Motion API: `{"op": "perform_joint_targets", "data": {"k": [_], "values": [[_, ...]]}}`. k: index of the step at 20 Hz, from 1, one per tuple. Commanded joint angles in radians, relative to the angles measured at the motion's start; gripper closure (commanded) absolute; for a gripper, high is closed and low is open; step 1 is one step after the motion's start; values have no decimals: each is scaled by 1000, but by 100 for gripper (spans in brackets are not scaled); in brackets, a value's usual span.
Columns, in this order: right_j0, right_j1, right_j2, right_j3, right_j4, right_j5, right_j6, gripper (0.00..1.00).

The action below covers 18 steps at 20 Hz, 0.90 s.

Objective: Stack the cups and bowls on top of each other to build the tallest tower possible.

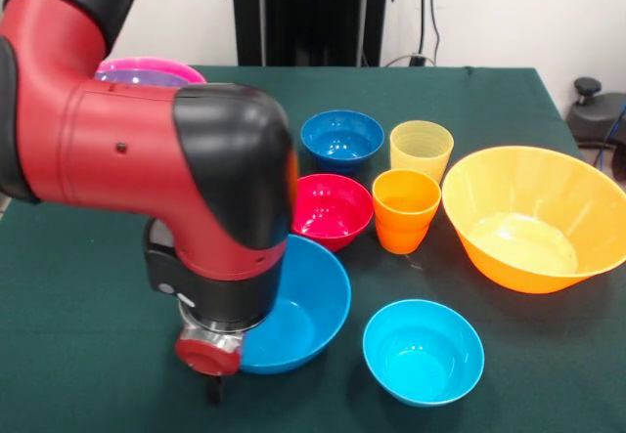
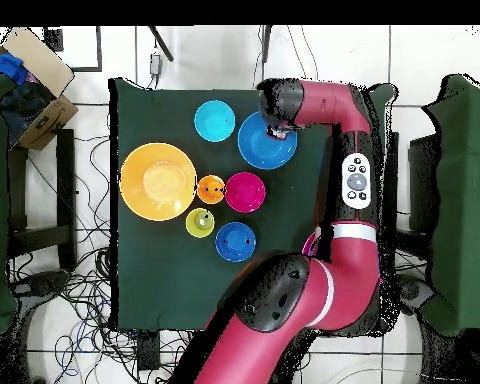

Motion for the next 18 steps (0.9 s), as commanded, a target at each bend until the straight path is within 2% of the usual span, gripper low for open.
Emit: {"op": "perform_joint_targets", "data": {"k": [1,7,13,18], "values": [[-28,66,60,-33,-16,9,-274,0],[-29,82,65,-38,24,25,-232,0],[9,68,42,-45,17,30,-215,0],[6,63,33,-33,18,22,-210,0]]}}
